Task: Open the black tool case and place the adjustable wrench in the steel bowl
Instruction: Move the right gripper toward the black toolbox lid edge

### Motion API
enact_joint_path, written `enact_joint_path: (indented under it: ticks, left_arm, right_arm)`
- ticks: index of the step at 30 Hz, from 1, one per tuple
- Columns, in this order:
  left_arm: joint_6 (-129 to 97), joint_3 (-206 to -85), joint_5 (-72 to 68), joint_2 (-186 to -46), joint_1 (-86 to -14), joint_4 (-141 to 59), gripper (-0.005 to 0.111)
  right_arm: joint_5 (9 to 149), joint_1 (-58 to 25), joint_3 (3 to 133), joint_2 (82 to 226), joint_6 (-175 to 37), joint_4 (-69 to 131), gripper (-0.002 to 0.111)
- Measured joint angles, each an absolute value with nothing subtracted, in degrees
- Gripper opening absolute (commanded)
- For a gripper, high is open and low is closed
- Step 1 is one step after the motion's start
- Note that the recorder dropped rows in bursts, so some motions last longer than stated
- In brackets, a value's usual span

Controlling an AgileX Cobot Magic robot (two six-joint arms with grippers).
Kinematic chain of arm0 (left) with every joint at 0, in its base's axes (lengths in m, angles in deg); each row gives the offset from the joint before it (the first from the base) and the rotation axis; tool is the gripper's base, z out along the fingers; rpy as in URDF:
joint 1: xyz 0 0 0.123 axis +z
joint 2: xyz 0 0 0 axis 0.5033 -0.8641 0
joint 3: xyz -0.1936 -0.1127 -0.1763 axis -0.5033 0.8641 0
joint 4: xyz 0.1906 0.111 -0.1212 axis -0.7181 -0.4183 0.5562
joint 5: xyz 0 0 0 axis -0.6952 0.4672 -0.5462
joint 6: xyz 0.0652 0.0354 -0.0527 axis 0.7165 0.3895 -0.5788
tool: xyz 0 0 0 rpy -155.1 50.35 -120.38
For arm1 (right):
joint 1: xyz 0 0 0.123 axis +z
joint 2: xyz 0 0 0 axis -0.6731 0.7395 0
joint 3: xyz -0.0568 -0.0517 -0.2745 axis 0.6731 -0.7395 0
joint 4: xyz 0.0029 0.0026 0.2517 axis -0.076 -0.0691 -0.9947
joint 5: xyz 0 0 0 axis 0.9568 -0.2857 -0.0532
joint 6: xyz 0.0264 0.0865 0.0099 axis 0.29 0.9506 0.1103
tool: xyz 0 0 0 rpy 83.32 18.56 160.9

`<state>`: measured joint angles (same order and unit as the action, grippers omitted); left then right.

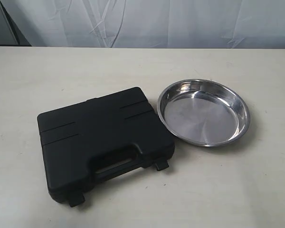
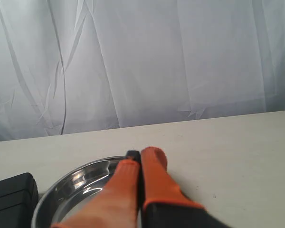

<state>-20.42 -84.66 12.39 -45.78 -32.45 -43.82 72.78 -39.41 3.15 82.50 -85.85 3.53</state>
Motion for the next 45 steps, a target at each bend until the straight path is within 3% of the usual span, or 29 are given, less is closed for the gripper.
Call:
enact_joint_path:
  ticks: [18, 31, 38, 45]
  left_arm:
    - [-20.4, -84.7, 12.4, -45.8, -32.5, -43.8, 0.000]
    - [-20.4, -84.7, 12.4, -45.8, -32.5, -43.8, 0.000]
    - [-20.4, -84.7, 12.4, -45.8, -32.5, -43.8, 0.000]
    - [-20.4, -84.7, 12.4, -45.8, -32.5, -43.8, 0.000]
  right_arm:
    - [72.8, -39.4, 3.2, 82.5, -85.8, 1.3, -0.001]
    - [84.1, -39.4, 3.2, 82.5, -84.3, -33.1, -0.001]
    - [75.2, -39.4, 5.8, 82.5, -84.6, -33.7, -0.001]
    - [63.5, -39.4, 23.2, 90.8, -106.5, -28.5, -0.001]
